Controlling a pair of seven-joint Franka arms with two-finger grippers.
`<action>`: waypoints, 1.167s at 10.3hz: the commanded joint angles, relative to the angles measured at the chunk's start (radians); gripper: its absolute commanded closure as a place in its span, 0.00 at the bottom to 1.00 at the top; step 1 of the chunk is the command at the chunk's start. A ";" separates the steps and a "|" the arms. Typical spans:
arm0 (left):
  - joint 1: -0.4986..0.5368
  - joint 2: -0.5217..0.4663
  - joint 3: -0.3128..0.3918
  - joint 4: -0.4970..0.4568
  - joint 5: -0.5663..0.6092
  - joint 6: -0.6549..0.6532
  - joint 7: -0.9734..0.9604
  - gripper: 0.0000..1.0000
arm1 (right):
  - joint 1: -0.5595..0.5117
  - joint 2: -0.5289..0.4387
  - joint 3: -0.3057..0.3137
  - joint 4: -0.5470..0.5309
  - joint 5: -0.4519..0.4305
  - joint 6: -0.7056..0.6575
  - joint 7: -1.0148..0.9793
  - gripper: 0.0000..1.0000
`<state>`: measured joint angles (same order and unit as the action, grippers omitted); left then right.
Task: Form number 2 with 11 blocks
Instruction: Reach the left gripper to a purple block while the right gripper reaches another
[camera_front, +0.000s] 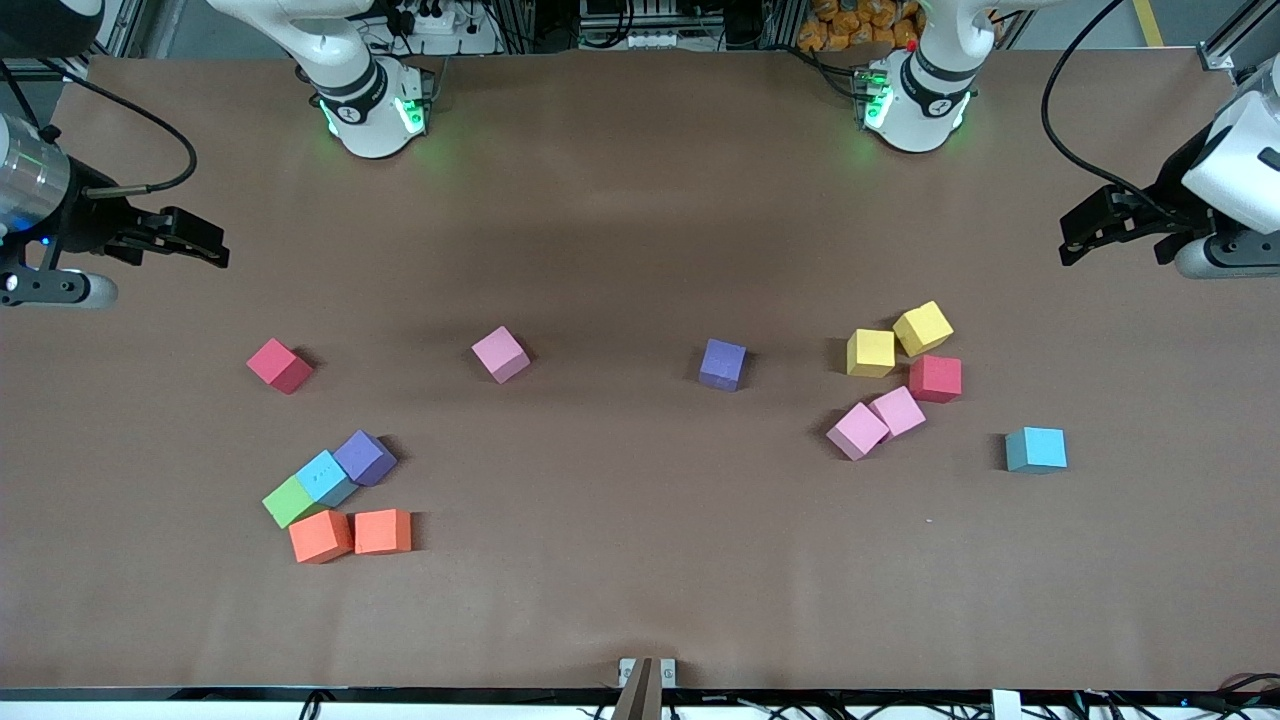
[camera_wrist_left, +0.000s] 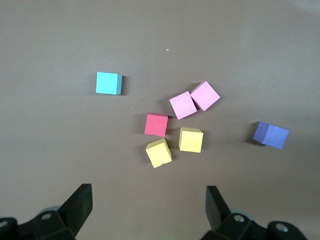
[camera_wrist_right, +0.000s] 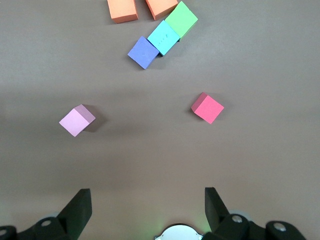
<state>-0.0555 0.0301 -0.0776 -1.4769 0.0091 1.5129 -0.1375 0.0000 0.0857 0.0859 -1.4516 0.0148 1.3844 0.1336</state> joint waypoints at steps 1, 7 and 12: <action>0.005 -0.007 -0.002 0.006 -0.017 -0.016 0.019 0.00 | 0.005 0.011 0.006 0.023 -0.009 -0.013 0.011 0.00; -0.145 0.091 0.027 -0.046 0.015 0.077 0.013 0.00 | 0.000 0.037 0.008 0.020 -0.004 -0.002 0.006 0.00; -0.213 0.132 -0.023 -0.325 0.022 0.396 0.076 0.00 | 0.017 0.215 0.009 0.013 -0.003 0.108 0.006 0.00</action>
<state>-0.2477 0.1885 -0.0821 -1.7146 0.0203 1.8354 -0.0696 0.0124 0.2434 0.0944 -1.4588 0.0158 1.4735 0.1331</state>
